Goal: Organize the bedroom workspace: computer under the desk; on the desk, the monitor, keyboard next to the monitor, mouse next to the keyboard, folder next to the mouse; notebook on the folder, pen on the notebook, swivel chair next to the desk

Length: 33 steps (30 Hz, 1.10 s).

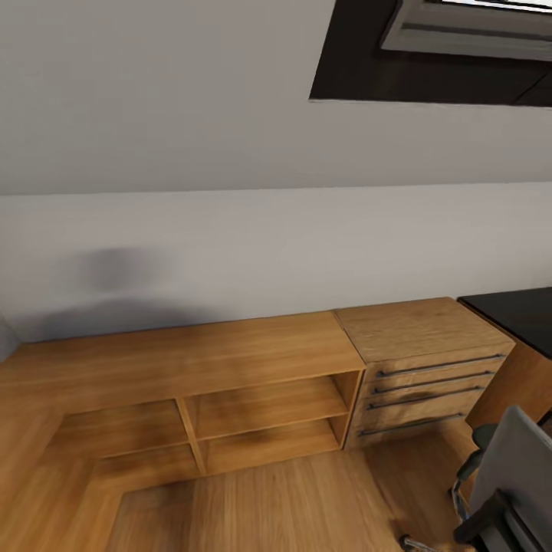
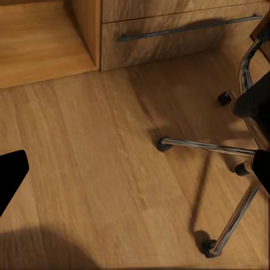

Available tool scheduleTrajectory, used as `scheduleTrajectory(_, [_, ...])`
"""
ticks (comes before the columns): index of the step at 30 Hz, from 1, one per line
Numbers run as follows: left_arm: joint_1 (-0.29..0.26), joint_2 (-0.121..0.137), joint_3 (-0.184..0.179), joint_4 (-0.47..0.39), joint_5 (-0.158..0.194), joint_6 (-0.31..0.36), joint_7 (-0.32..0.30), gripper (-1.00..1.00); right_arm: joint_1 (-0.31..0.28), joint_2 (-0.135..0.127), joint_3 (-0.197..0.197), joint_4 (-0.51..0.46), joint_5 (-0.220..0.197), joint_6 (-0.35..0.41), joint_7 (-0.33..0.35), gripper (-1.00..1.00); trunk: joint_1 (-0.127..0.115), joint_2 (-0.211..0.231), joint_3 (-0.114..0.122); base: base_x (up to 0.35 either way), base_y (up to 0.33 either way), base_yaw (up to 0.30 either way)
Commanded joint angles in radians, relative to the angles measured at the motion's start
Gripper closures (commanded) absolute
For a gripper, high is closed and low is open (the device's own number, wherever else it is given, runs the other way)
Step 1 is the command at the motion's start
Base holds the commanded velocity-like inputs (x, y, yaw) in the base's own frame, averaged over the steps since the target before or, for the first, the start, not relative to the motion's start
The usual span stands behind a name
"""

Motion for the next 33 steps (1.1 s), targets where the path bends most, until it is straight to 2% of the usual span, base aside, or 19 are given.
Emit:
scheduleTrajectory(1, [0.000, -0.001, 0.005, -0.001, 0.001, -0.001, -0.004, -1.00, -0.001, 0.000, 0.009, 0.002, -0.003, -0.002, -0.005, -1.00, 0.000, -0.001, -0.001, 0.000, 0.000, -0.247])
scheduleTrajectory(33, [0.000, -0.001, 0.006, 0.002, 0.003, -0.002, -0.004, -1.00, -0.001, 0.000, 0.010, 0.002, -0.003, 0.000, -0.005, -1.00, 0.000, -0.001, -0.001, 0.000, 0.000, -0.257])
